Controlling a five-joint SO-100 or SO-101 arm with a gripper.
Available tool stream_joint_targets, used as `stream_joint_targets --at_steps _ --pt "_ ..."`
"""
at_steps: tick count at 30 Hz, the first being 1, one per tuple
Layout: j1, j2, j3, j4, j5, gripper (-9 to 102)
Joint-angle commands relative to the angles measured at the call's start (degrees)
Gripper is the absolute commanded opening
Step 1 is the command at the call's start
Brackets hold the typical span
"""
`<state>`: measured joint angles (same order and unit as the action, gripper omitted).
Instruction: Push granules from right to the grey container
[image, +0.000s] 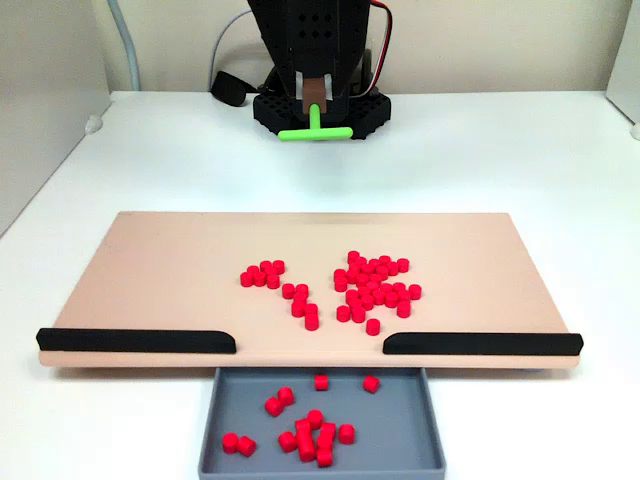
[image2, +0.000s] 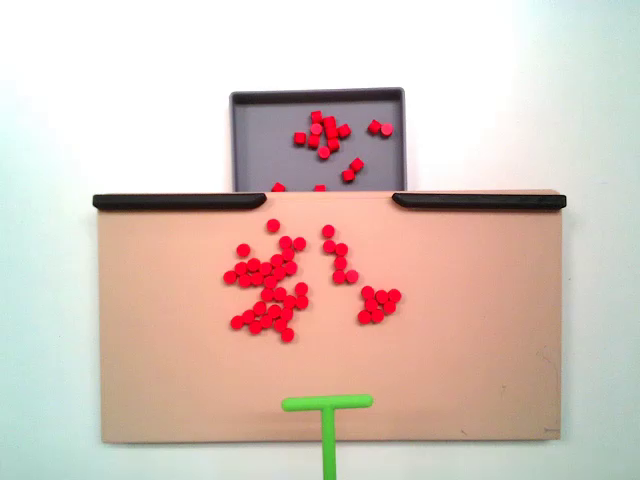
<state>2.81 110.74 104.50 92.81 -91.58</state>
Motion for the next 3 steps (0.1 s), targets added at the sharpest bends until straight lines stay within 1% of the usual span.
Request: stream_joint_targets --at_steps 1,3 --pt "0.09 0.44 -1.05 -0.35 -0.44 0" --pt "0.09 0.35 -1.14 -0.35 -0.44 0"
